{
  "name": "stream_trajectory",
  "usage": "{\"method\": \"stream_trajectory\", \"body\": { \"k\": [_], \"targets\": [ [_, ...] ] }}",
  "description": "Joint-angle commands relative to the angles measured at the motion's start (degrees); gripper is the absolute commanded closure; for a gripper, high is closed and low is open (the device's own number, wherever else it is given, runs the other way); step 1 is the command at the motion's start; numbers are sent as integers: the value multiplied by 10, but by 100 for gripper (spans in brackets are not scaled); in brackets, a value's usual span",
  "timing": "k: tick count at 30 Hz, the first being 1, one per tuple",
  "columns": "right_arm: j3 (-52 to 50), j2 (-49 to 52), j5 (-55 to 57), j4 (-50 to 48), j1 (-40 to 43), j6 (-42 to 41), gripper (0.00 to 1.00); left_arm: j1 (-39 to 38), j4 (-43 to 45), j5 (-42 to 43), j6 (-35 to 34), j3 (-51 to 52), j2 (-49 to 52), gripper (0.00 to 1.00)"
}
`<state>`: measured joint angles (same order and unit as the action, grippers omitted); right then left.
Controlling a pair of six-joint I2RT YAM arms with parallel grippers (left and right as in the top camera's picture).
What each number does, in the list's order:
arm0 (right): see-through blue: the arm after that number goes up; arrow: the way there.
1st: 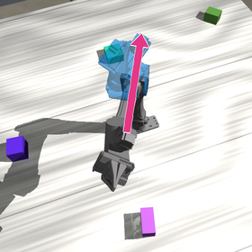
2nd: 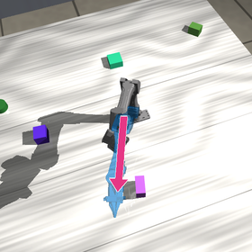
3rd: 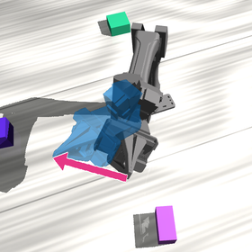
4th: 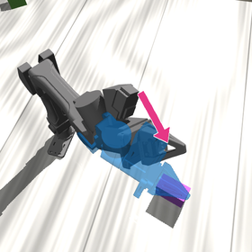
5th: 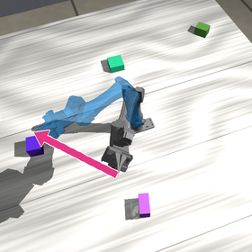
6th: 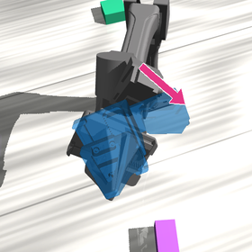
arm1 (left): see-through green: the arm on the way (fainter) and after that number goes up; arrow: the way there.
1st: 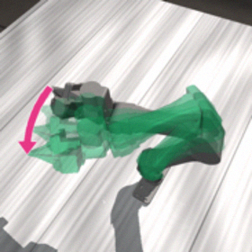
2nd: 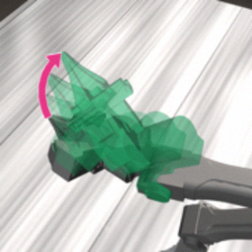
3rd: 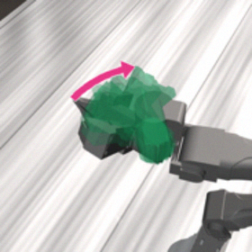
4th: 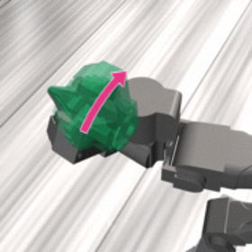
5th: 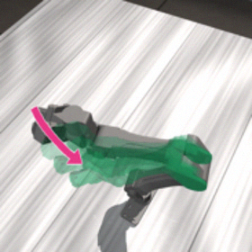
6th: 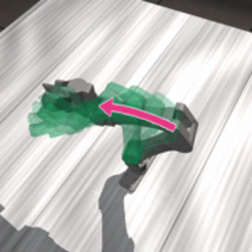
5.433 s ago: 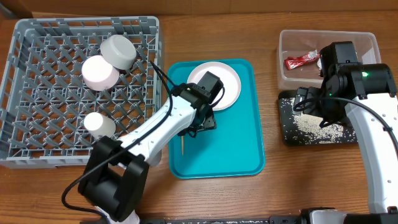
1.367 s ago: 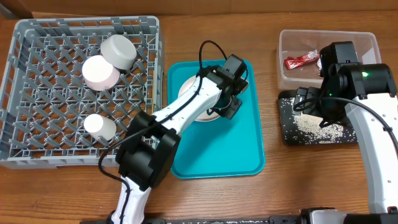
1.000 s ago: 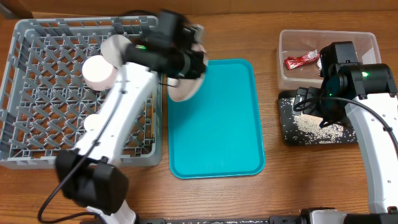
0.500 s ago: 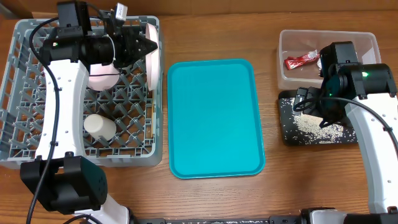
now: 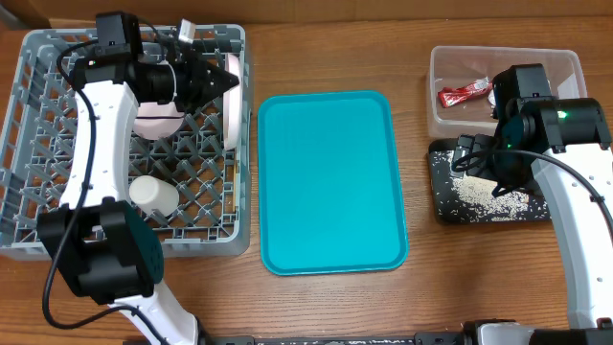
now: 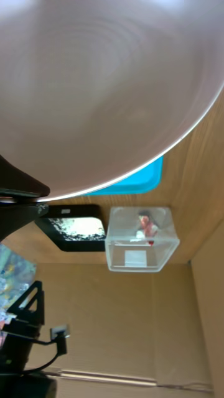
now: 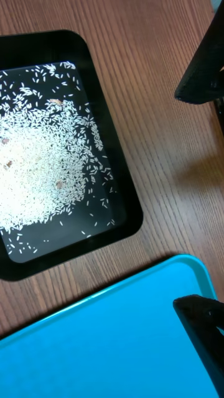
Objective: Sort waste into correct bins and load items into the dishwasher
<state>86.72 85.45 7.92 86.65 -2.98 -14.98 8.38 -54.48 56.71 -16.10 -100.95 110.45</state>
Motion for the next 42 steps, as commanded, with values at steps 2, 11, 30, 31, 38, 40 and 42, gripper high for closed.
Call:
{"method": "stream_trajectory", "body": {
  "k": [2,11,30,31,38,40,42],
  "targets": [
    [14,-6,4,-1,2,-3,0,19,-58,-138,36,-11,21,82],
    [14,-6,4,-13,2,-3,0,20,-81,-275,88,-12,-66,67],
    [0,55,-204,-175,1,103,0,17,-311,-577,44,13,-169,0],
    [-10,56,-203,-171,1,100,0,17,-315,-564,55,22,-169,0],
    [-122,52,-180,-167,0,73,0,17,-289,-523,89,188,-216,5],
    [-156,29,-180,-177,0,73,0,17,-271,-503,96,242,-256,8],
    [-188,-10,-180,-188,1,68,0,17,-257,-485,103,278,-298,14]
  ]
}}
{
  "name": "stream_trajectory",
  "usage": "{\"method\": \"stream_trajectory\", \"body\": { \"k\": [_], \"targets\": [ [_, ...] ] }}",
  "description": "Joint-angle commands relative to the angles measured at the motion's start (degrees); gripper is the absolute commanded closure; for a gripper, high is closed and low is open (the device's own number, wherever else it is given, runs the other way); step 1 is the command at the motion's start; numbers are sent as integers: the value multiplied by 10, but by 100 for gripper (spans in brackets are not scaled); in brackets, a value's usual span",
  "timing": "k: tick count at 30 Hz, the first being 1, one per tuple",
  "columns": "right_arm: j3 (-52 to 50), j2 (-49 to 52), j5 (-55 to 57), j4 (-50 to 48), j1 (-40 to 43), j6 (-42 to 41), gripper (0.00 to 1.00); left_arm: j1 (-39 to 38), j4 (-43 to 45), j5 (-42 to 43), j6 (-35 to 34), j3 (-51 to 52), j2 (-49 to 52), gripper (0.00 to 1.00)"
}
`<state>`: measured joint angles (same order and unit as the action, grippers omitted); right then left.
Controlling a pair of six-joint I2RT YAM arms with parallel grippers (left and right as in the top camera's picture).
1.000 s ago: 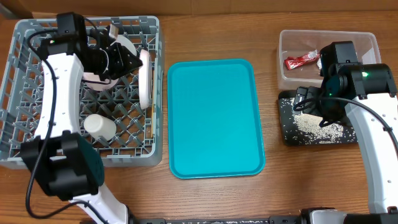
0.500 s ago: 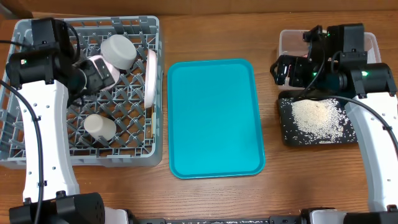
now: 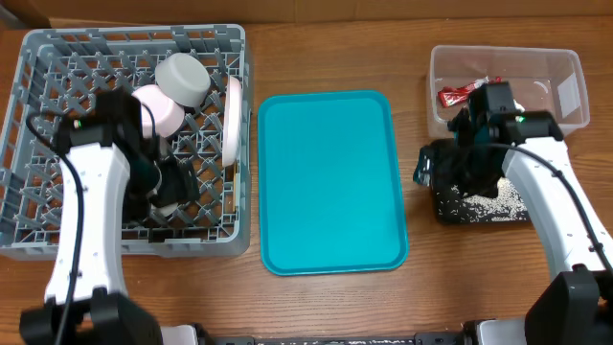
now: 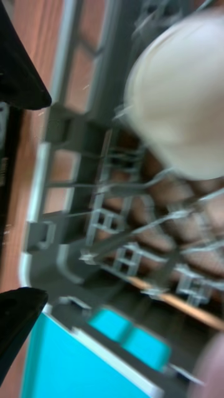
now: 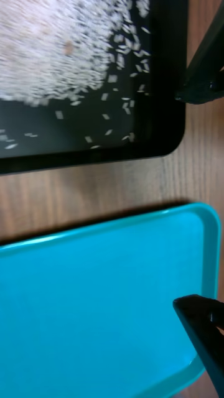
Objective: Sort waste into correct bins and load items into the dishwasher
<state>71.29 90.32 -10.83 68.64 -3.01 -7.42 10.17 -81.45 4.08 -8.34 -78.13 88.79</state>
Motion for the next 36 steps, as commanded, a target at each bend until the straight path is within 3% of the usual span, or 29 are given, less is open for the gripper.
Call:
{"method": "stream_trajectory", "body": {
  "k": [1,4,5,6,8,13,24,36],
  "targets": [
    [-50,-86,7,-15,1,-13,0,-1,20,45,25,67,-108,14],
    [-111,-212,7,-48,1,-15,0,-1,50,45,16,122,-223,10],
    [-127,-259,8,-54,1,-15,0,-1,56,45,15,136,-263,0],
    [-148,-354,8,-71,1,-16,0,-1,77,46,15,160,-357,0],
    [-157,-441,30,-80,1,-16,0,-1,99,46,17,174,-440,0],
    [-157,-577,63,-103,1,-16,0,-1,160,23,17,176,-602,0],
    [-157,-591,63,-77,1,-16,0,-1,148,13,17,176,-638,0],
    [-157,-591,63,-77,1,-16,0,-1,72,13,17,176,-638,0]
  ]
}}
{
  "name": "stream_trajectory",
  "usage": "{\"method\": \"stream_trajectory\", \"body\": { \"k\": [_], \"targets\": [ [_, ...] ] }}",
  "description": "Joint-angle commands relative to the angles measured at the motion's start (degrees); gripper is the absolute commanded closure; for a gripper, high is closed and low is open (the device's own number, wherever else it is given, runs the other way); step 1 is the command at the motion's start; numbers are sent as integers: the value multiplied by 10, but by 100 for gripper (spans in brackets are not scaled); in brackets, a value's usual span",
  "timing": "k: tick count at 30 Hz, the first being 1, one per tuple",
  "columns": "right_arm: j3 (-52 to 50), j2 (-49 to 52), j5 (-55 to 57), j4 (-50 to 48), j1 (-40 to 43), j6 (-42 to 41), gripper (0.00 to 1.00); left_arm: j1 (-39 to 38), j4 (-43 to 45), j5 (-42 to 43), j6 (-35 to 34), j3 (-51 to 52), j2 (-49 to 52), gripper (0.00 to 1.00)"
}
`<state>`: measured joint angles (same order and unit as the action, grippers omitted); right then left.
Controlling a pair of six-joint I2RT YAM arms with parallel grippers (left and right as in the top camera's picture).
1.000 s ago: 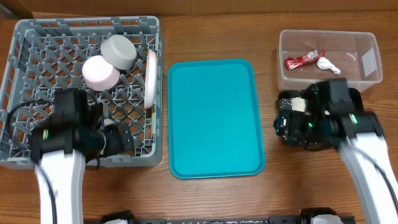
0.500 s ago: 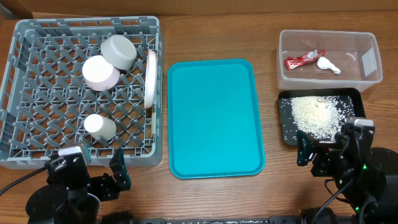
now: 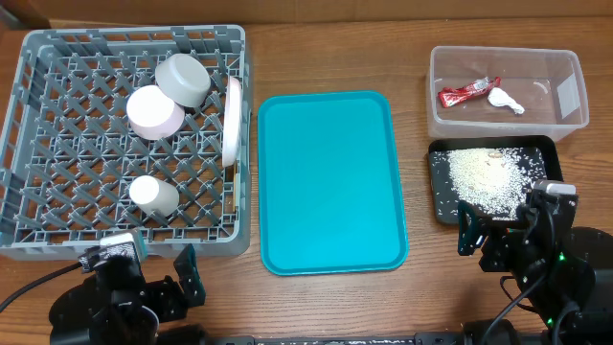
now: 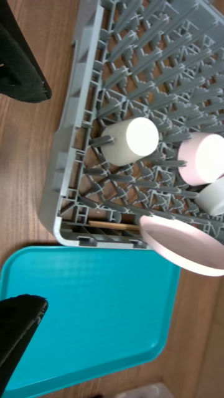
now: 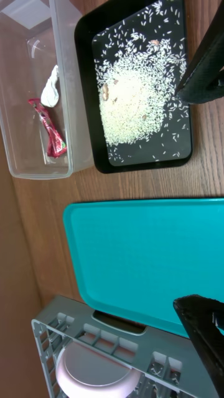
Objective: Sort waste into correct bins and load items into the dishwasher
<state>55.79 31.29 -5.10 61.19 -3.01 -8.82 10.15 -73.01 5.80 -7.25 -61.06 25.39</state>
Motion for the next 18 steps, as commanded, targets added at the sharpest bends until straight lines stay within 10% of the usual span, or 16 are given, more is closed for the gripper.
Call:
{"method": "stream_trajectory", "body": {
  "k": [1,10,18],
  "targets": [
    [-2,0,6,-2,1,-2,0,-1,-19,-4,6,5,-3,0],
    [-7,-24,19,-6,1,-1,0,-1,-19,-4,6,5,-3,0],
    [-305,-201,-1,-364,1,0,0,-1,-19,-4,6,5,-3,0]
  ]
}}
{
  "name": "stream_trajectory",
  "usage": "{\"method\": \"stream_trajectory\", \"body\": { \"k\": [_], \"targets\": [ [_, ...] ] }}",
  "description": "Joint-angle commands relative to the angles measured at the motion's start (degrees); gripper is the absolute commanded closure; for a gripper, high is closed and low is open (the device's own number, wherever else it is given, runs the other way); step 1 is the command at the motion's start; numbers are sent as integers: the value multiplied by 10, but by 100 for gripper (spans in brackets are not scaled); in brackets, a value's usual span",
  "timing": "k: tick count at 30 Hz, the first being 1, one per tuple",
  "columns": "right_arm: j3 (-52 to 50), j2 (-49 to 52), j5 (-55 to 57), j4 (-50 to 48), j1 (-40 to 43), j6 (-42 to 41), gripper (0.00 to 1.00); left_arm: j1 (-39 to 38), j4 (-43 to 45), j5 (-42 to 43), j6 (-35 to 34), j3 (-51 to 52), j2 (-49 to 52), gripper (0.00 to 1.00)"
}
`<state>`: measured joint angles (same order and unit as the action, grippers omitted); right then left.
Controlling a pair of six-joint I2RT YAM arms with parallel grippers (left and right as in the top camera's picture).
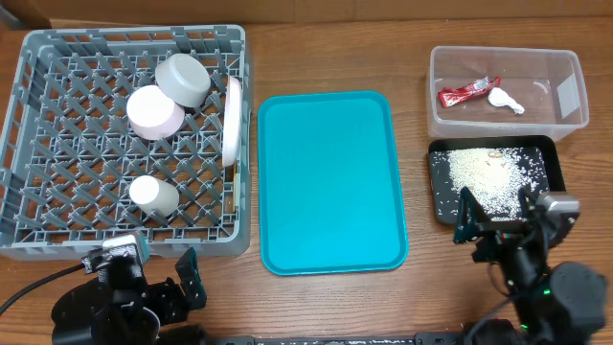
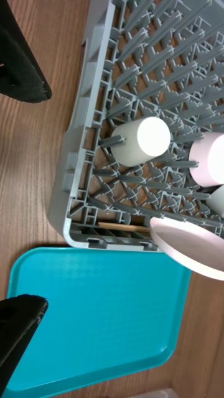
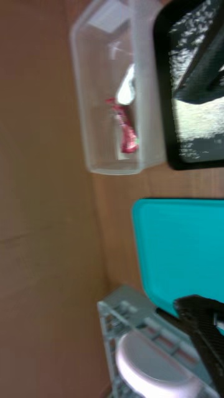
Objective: Sort waste into correct bins and load items into the dishwasher
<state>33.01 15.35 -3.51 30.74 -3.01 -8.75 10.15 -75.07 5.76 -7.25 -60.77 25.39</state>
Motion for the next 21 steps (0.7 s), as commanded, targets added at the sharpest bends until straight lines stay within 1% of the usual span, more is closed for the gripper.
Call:
{"method": "stream_trajectory", "body": {
  "k": [1,4,5,11,15,17,18,19,20,21],
  "targets": [
    [-112,-58,-24,-101,1,0,0,-1,2,-4,6,2,-3,0],
    [-226,-114,-25,-268,1,0,0,-1,2,-4,6,3,-3,0],
    [-253,-127,-17,-306,1,0,0,-1,2,-4,6,2,-3,0],
    [-325,-152,26,-412,1,5,0,-1,2,-4,6,2,-3,0],
    [-326,-152,23,-399,1,47,0,-1,2,-4,6,2,-3,0],
    [-326,-152,21,-349,1,74,0,-1,2,-4,6,2,-3,0],
    [-326,-152,22,-280,1,75,0,-1,2,-4,6,2,-3,0],
    [-326,-152,20,-258,1,61,0,-1,2,-4,6,2,-3,0],
    [-326,-152,12,-262,1,28,0,-1,2,-4,6,2,-3,0],
    [-326,-152,15,-261,1,26,0,-1,2,-4,6,2,-3,0]
  ]
}}
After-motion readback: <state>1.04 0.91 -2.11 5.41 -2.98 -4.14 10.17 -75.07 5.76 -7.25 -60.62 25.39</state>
